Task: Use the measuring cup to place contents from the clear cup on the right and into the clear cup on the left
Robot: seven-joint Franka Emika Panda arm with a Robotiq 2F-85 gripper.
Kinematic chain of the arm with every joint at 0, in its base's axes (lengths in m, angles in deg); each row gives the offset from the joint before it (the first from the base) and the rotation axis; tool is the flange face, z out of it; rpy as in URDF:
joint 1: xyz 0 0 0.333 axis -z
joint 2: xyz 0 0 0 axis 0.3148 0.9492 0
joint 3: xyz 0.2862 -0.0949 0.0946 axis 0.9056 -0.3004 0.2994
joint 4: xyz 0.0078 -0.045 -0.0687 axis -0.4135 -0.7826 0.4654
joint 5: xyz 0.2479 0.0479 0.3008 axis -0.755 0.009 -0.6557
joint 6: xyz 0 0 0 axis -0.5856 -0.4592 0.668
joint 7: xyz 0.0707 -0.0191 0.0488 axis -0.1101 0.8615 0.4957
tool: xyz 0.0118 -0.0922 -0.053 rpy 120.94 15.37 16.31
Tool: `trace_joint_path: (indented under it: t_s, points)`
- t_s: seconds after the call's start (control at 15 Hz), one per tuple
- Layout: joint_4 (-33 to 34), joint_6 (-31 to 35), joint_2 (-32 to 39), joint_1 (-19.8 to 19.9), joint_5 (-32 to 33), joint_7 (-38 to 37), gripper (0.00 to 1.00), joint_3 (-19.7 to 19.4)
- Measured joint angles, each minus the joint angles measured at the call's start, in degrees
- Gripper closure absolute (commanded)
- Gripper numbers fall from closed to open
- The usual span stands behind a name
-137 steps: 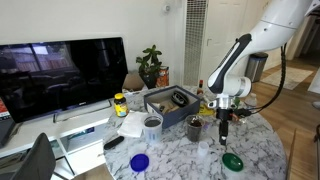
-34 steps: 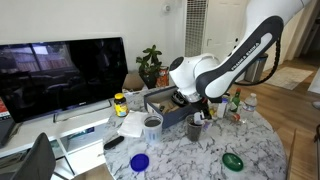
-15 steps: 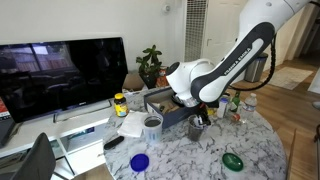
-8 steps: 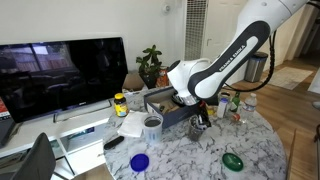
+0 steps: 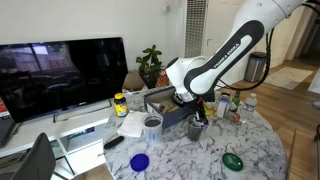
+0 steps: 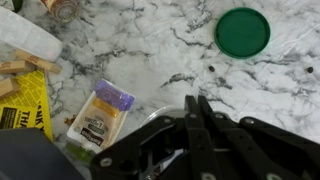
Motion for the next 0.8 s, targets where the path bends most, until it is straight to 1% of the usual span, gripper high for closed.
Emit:
trace_joint_path:
  t_s: [0.4, 0.8]
  points:
    - [3.2, -3.4, 1.8, 2.7, -5.3, 7.6, 0.99, 0.2]
    - [6.6, -7.0, 3.2, 3.5, -6.0, 9.1, 0.99, 0.2]
